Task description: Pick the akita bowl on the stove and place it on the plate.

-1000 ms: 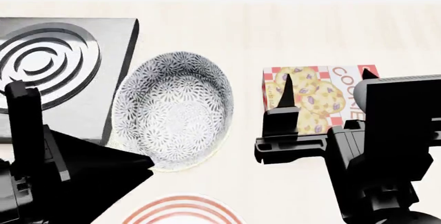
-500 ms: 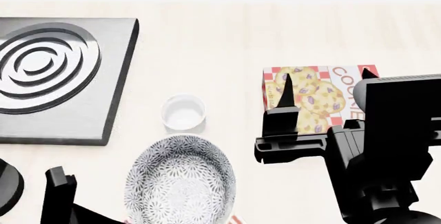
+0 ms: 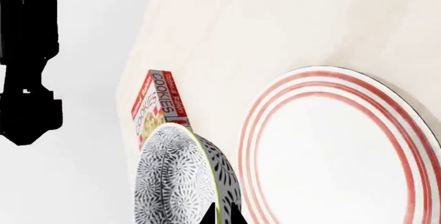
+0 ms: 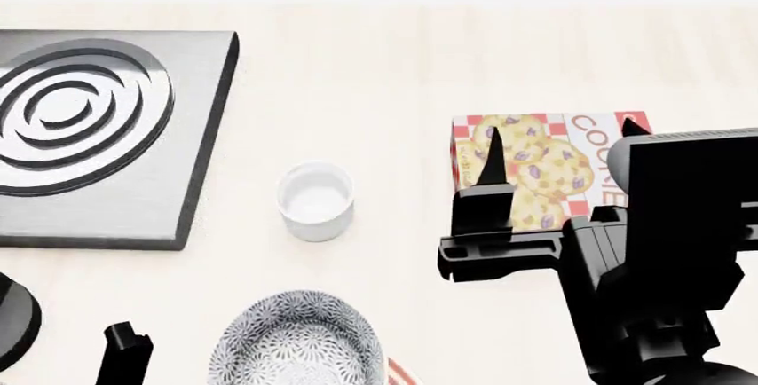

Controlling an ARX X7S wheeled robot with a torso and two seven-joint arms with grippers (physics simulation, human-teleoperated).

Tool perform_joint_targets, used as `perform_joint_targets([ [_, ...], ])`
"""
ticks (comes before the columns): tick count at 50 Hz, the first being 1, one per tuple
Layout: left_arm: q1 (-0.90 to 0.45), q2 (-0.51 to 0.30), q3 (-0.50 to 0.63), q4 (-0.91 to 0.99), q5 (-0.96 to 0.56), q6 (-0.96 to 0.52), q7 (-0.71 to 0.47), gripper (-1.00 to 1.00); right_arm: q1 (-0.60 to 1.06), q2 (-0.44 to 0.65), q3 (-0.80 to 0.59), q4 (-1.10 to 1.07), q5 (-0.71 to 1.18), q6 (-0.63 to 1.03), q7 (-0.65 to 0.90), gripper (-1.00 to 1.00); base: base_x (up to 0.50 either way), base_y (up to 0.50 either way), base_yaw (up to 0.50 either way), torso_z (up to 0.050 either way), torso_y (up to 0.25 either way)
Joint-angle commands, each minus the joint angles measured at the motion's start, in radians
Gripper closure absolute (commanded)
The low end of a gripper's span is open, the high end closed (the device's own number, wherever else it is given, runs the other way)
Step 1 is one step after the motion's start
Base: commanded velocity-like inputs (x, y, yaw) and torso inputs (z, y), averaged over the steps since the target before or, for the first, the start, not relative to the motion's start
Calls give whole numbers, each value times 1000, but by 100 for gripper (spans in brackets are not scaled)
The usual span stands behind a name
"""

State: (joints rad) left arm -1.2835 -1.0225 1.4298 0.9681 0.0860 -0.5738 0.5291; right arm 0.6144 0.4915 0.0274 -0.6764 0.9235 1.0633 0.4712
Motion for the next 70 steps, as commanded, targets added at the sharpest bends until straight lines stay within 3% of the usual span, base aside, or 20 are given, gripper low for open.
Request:
perform_joint_targets([
  [1, 43, -22, 32, 5, 39, -1, -18, 100, 1, 3, -3, 2, 3, -2, 3, -100, 0, 0, 0, 0, 0],
  [70, 166, 6, 141, -93, 185, 22, -89, 100, -2, 21, -17, 6, 21, -25, 19, -100, 0, 0, 0, 0, 0],
])
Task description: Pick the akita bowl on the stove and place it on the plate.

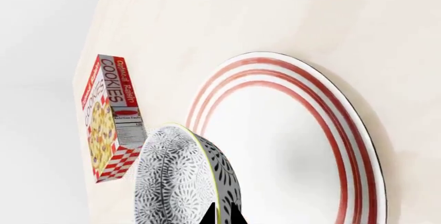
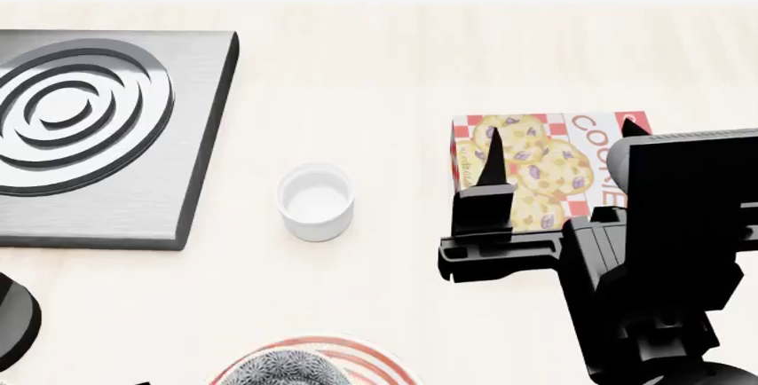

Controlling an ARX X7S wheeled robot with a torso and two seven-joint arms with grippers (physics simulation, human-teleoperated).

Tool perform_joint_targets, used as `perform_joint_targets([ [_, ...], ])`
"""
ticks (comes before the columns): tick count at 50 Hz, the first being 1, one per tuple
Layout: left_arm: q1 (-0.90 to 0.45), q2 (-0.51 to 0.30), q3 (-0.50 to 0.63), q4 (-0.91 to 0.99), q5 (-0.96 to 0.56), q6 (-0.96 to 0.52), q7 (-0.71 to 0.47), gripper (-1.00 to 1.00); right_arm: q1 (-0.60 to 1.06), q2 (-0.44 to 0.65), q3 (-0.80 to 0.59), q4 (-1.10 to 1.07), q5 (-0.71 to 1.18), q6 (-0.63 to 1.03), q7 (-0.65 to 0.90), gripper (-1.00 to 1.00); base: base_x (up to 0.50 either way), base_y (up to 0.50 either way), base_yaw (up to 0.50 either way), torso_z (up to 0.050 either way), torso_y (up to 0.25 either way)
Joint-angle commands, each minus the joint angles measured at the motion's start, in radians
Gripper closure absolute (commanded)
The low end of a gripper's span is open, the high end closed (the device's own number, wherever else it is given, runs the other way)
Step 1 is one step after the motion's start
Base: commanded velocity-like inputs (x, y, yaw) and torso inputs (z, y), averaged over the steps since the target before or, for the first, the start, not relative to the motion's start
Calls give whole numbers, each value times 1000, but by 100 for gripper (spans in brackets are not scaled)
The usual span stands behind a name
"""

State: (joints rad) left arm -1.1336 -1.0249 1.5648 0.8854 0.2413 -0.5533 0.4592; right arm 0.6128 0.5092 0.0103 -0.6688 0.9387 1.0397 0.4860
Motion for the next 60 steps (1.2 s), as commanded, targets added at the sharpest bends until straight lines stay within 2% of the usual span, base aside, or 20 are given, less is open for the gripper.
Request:
perform_joint_targets([
  [1, 18, 12, 7, -13, 30, 1, -22, 100, 1, 3, 1, -2, 8, 1, 6, -100, 0, 0, 0, 0, 0],
  [41, 55, 62, 8, -46, 41, -12, -58, 100, 3, 12, -6, -1, 22, -7, 18, -100, 0, 0, 0, 0, 0],
  [60, 81, 60, 33, -68, 65, -5, -67, 100, -9, 17, -17, 9, 7, -32, 6, -100, 0, 0, 0, 0, 1],
])
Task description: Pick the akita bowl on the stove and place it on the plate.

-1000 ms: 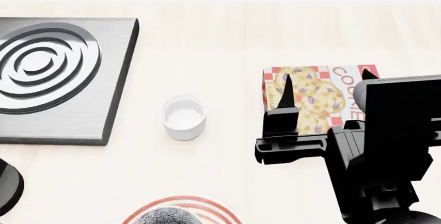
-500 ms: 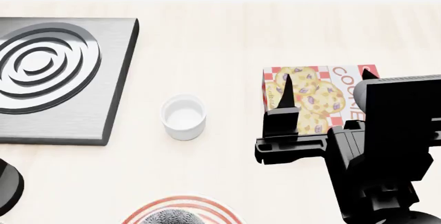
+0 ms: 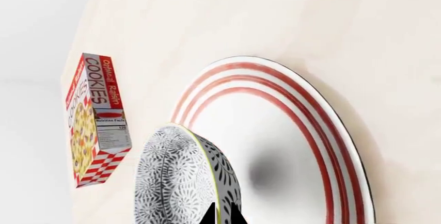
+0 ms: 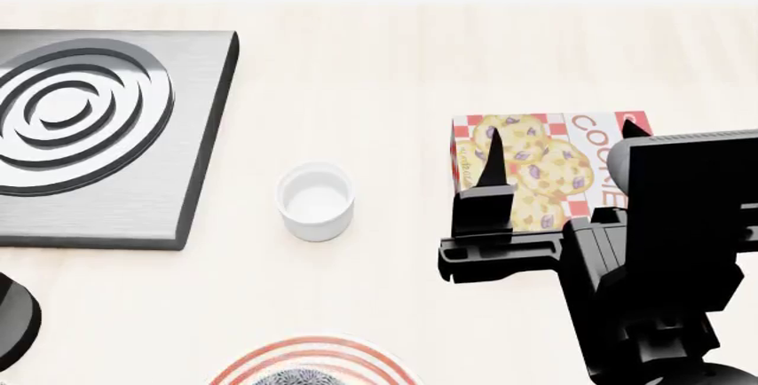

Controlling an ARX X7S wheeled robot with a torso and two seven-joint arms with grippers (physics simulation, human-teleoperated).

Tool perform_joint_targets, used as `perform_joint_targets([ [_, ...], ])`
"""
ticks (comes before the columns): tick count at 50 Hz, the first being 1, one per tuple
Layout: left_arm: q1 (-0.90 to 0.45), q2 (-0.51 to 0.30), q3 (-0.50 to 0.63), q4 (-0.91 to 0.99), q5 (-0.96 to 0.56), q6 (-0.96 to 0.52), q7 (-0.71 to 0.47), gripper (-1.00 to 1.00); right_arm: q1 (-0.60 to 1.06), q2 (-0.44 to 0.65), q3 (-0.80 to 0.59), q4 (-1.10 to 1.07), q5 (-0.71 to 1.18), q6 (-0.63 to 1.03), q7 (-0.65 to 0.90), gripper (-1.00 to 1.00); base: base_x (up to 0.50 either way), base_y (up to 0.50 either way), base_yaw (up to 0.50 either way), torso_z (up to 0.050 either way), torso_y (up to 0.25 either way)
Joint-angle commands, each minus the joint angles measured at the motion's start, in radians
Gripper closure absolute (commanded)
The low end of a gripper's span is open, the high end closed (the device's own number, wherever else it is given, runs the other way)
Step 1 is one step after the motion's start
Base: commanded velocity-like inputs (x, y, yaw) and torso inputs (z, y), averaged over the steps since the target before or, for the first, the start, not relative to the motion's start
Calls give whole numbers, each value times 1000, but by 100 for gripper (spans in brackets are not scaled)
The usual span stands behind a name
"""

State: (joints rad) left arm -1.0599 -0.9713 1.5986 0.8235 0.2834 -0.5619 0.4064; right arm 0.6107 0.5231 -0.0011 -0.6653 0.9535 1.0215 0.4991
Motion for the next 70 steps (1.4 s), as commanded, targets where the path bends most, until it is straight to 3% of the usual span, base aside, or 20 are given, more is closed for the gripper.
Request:
perform_joint_targets([
  [1, 8, 6, 1, -5, 24, 3, -13, 100, -7, 4, -6, 6, -8, -14, -7, -100, 0, 0, 0, 0, 0],
  [26, 28, 13, 21, -29, 67, 16, -35, 100, -1, 8, -9, 4, 6, -12, 7, -100, 0, 0, 0, 0, 0],
  [27, 29, 12, 25, -25, 73, 11, -31, -100, 3, 8, -8, 2, 12, -7, 12, -100, 0, 0, 0, 0, 0],
  [70, 45, -8, -24, 89, 51, -24, -59, -100, 4, 18, -19, 7, 21, -18, 18, -100, 0, 0, 0, 0, 0],
])
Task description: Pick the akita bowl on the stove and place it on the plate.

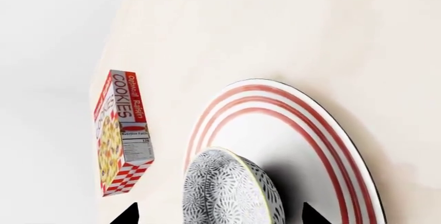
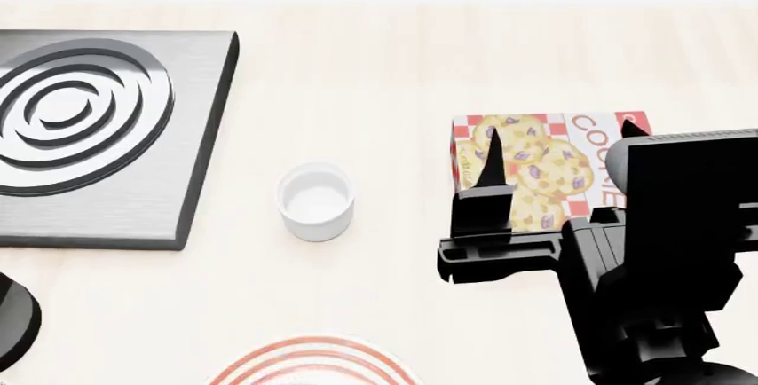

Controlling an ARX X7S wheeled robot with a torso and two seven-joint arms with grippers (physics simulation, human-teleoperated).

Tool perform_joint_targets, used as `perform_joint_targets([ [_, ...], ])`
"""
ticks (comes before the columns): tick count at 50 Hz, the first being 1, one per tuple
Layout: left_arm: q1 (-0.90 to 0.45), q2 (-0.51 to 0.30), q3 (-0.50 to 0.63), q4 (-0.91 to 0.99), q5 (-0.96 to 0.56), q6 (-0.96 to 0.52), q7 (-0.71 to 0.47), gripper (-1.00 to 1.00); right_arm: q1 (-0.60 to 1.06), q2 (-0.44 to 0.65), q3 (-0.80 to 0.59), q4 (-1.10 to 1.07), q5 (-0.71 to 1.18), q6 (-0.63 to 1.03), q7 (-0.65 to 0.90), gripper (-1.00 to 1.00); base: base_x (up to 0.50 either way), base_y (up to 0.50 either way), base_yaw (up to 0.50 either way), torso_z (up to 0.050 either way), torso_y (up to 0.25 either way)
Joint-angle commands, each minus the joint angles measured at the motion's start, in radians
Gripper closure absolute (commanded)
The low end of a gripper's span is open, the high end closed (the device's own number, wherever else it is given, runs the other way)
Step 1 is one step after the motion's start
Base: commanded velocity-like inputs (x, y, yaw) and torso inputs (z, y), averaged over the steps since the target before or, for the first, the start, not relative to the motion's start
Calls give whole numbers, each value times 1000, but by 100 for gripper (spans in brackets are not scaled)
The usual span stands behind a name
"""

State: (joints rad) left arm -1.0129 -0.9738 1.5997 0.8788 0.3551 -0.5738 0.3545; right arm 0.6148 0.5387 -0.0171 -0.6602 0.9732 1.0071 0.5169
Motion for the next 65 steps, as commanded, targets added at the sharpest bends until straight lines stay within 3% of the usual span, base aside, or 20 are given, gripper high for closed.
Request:
perform_joint_targets([
  [1, 0, -4, -29, 33, -25, -11, -12, -100, 0, 3, -3, 1, 2, -4, 1, -100, 0, 0, 0, 0, 0],
  [12, -42, 37, -206, 109, -208, -65, -52, -100, 0, 4, -12, 9, -6, -13, -4, -100, 0, 0, 0, 0, 0],
  [35, -64, 104, -457, 165, -467, -158, -124, -100, -2, 9, -17, 8, -1, -19, 1, -100, 0, 0, 0, 0, 0],
  [54, -189, 103, -599, 162, -860, -172, -358, -100, -2, 14, -22, 9, 2, -24, 4, -100, 0, 0, 0, 0, 0],
  [65, -200, 87, -679, 142, -986, -150, -422, -100, -2, 16, -24, 10, 4, -28, 6, -100, 0, 0, 0, 0, 0],
])
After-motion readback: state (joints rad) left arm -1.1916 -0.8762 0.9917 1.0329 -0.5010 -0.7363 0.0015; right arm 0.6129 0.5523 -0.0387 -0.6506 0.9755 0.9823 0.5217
